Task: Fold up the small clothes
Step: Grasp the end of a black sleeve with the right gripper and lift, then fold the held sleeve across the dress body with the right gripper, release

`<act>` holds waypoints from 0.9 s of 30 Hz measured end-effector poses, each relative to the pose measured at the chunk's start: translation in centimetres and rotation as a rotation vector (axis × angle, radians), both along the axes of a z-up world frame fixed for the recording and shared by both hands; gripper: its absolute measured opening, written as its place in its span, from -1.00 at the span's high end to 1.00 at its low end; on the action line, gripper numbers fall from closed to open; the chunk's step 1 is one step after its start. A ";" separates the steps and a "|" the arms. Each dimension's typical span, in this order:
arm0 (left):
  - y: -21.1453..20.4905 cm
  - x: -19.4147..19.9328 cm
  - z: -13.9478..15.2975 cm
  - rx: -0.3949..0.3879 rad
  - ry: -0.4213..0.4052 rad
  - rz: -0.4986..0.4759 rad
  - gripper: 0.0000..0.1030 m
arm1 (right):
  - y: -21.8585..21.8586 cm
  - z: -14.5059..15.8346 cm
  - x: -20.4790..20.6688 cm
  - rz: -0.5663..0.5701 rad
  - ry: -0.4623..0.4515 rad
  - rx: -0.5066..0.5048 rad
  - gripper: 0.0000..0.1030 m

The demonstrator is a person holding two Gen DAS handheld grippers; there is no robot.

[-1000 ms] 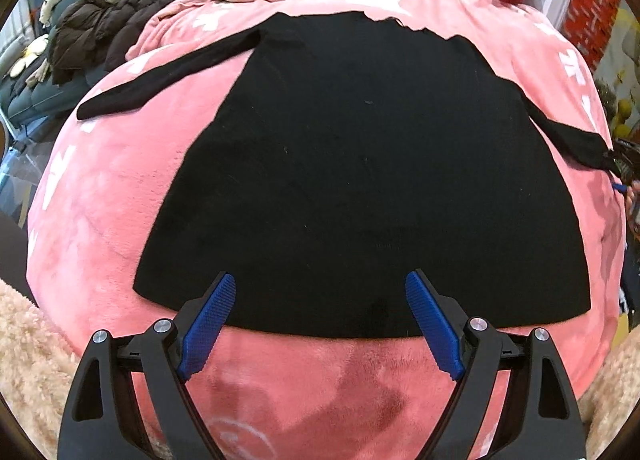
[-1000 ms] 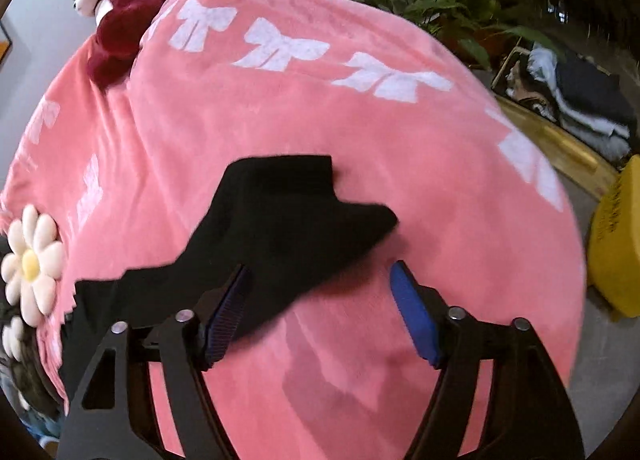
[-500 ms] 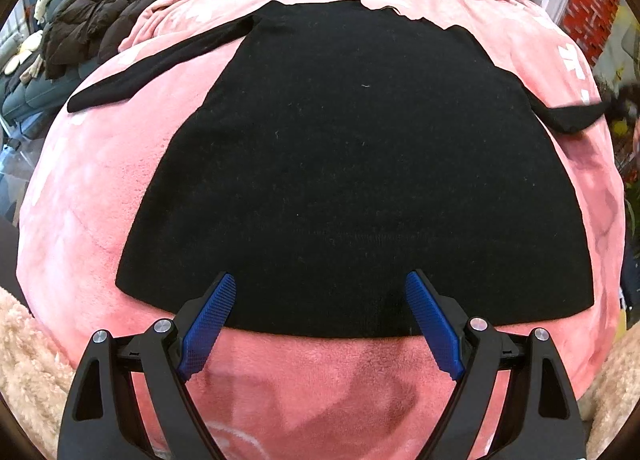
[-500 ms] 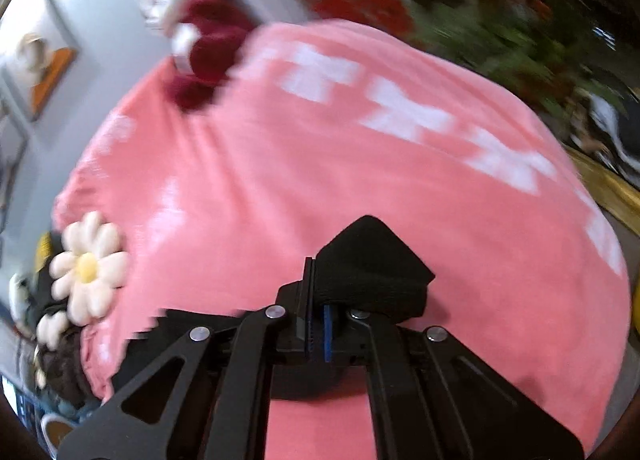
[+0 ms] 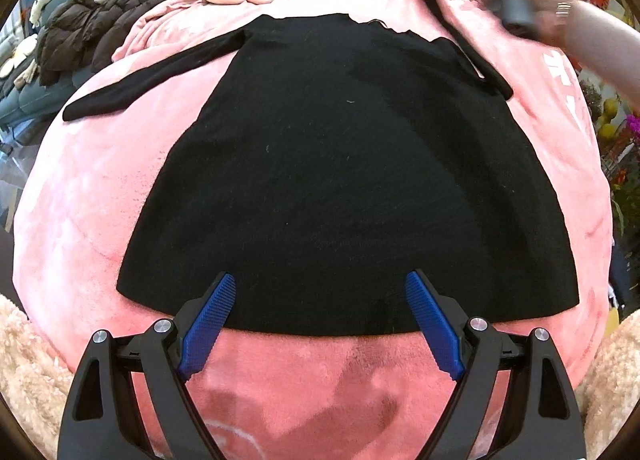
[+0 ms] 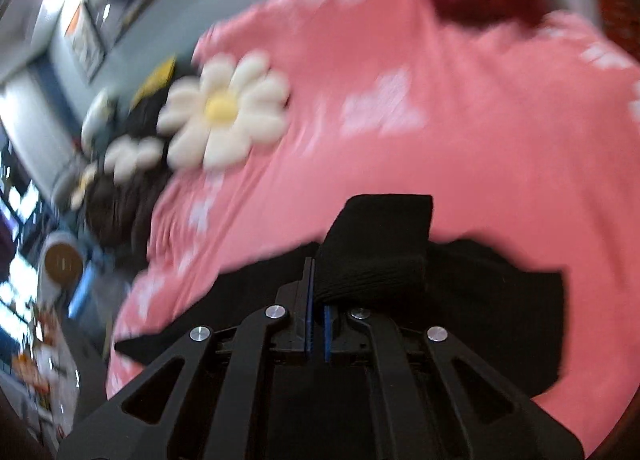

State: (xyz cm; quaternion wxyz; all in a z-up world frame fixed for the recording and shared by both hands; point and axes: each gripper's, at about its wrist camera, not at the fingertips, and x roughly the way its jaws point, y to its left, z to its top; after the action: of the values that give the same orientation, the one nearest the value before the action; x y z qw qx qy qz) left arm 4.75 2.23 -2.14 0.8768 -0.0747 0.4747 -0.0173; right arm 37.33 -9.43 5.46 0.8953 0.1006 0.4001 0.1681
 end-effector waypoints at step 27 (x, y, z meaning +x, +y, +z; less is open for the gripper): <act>4.1 32.4 0.9 -0.251 0.052 0.218 -0.18 | -16.7 -9.4 -9.4 -0.276 0.128 -0.090 -0.15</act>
State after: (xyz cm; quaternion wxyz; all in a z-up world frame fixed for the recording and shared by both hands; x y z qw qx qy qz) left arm 37.20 6.29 -1.29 0.8447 -0.2350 0.4805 0.0205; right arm 27.93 -26.18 -3.93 0.8861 0.1249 0.4459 0.0187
